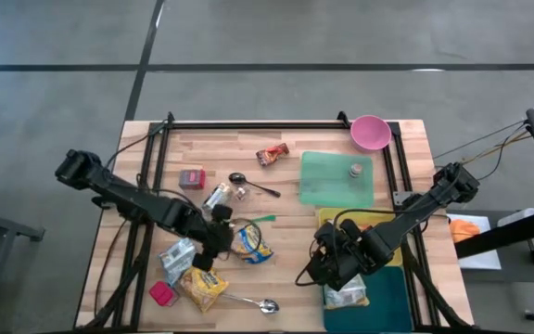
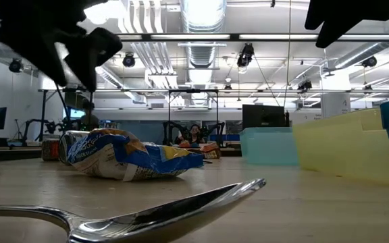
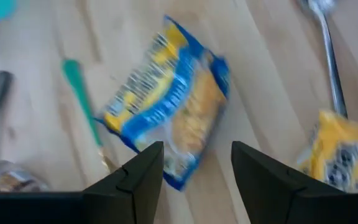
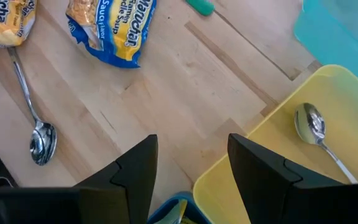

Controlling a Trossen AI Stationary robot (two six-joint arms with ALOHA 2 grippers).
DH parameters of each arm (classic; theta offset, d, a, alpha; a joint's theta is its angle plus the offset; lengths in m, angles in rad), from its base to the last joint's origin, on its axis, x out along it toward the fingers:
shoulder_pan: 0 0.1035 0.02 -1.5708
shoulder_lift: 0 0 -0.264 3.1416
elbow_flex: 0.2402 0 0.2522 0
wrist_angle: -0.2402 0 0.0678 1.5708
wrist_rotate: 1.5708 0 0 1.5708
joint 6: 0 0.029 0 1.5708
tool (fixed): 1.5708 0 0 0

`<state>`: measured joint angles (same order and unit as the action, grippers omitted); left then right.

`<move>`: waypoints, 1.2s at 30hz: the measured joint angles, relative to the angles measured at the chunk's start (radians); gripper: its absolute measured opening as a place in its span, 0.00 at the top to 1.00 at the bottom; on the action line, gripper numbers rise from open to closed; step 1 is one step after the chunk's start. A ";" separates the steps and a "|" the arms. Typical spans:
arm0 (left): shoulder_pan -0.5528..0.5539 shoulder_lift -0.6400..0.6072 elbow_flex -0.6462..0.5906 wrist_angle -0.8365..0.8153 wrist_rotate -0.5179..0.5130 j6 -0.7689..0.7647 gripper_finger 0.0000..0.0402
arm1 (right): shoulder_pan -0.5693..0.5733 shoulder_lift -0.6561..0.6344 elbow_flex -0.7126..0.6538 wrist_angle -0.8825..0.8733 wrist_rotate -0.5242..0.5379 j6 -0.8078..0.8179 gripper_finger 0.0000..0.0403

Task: Pick & Place Food Item
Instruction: Put the blue noodle pack into the blue bin

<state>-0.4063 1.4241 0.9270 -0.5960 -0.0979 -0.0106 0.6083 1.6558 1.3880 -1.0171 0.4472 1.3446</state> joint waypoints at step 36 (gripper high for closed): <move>0.212 -0.244 -0.555 0.580 0.207 -1.099 0.51 | 0.002 0.000 -0.003 0.057 -0.001 0.005 0.52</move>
<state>-0.1942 1.1797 0.3717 -0.0162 0.1086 -1.1100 0.6106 1.6562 1.3853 -0.9603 0.4458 1.3499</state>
